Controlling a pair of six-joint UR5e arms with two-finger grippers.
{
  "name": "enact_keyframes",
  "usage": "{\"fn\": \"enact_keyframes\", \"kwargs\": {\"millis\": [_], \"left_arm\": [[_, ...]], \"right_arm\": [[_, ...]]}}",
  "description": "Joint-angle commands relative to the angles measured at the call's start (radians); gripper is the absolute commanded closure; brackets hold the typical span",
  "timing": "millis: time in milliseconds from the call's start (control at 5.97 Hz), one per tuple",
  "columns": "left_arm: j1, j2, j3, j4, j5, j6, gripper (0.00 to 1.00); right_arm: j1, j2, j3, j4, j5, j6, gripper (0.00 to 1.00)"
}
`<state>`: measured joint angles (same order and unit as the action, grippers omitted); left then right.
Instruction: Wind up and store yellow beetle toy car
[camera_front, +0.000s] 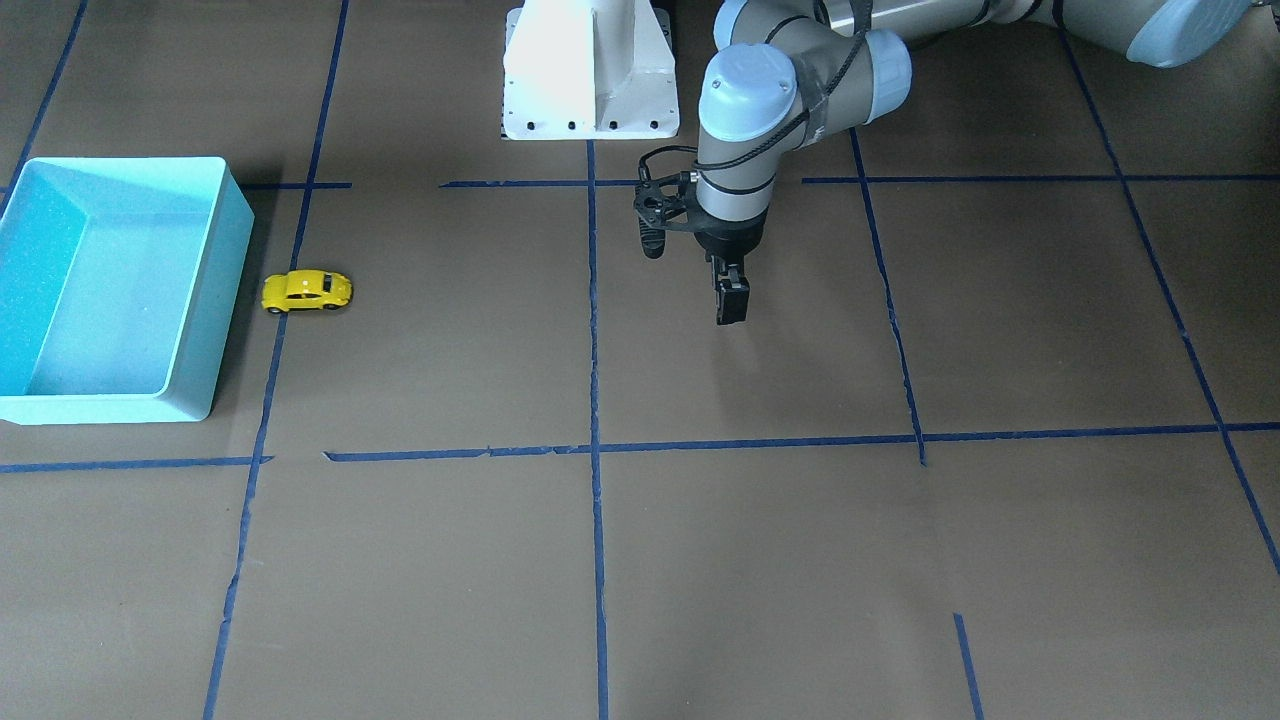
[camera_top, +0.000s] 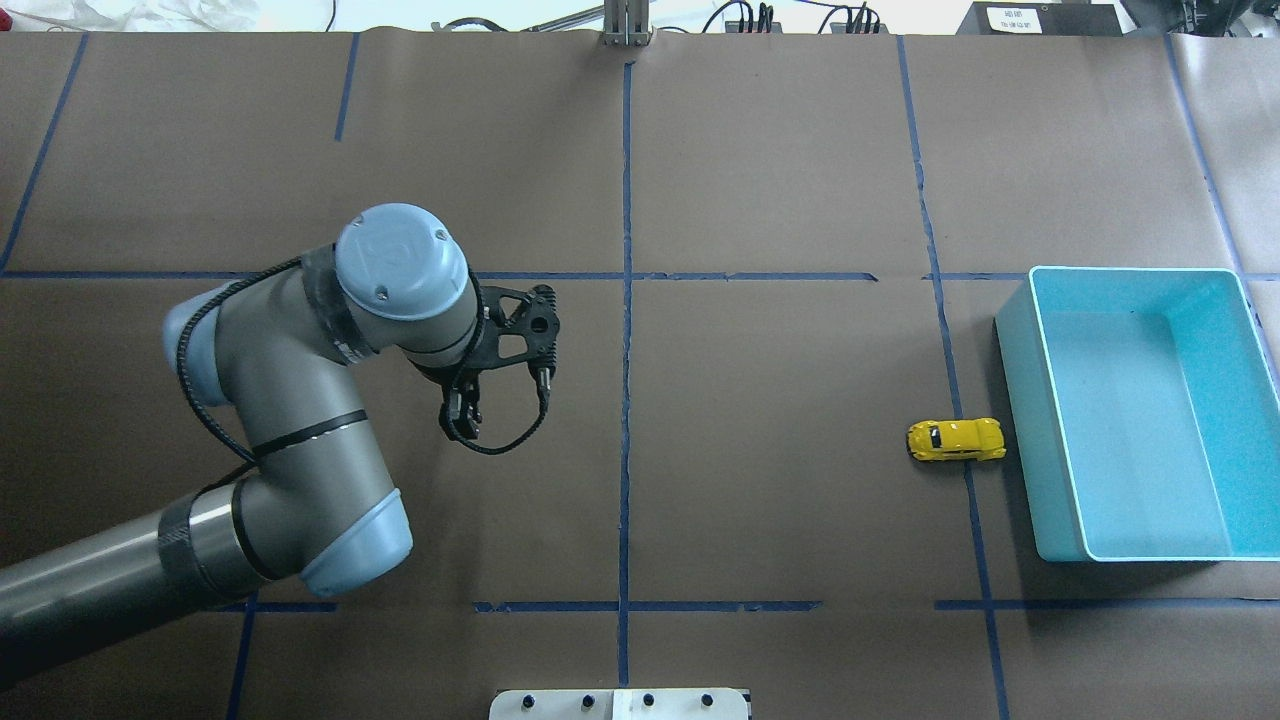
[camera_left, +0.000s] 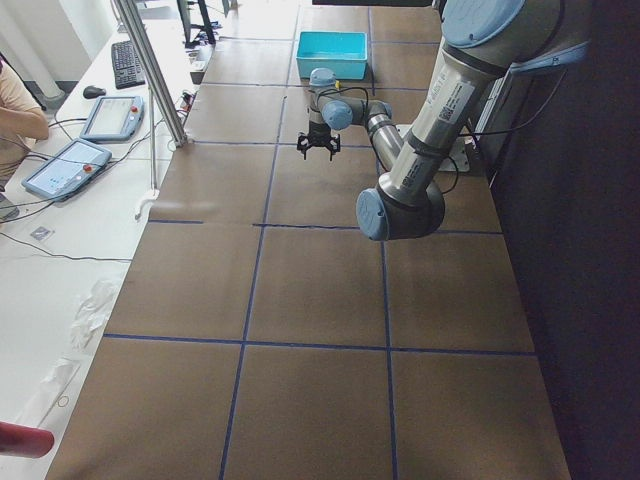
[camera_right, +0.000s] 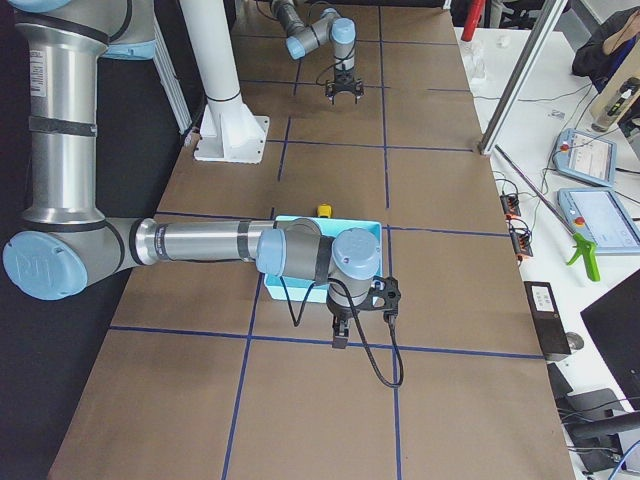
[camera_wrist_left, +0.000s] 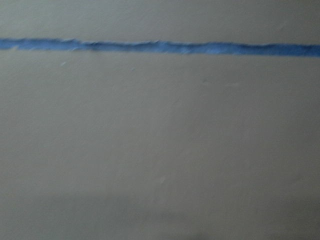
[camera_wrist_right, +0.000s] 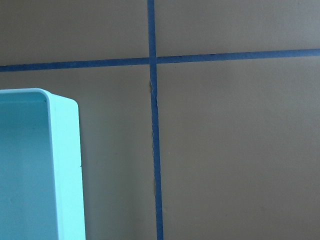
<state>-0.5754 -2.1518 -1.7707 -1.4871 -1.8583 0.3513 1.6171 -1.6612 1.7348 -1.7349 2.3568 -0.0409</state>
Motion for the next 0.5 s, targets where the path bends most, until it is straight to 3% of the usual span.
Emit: {"fn": "enact_keyframes", "kwargs": {"millis": [0,335], "left_arm": [[-0.149,0.181,-0.157,0.025,-0.012,0.0,0.0],[-0.409,0.371,-0.196,0.027,-0.187,0.0,0.0]], "right_arm": [[0.023,-0.005,0.003,0.0,0.002,0.001,0.0],[0.026,-0.003,0.005,0.0,0.002,0.004,0.0]]}}
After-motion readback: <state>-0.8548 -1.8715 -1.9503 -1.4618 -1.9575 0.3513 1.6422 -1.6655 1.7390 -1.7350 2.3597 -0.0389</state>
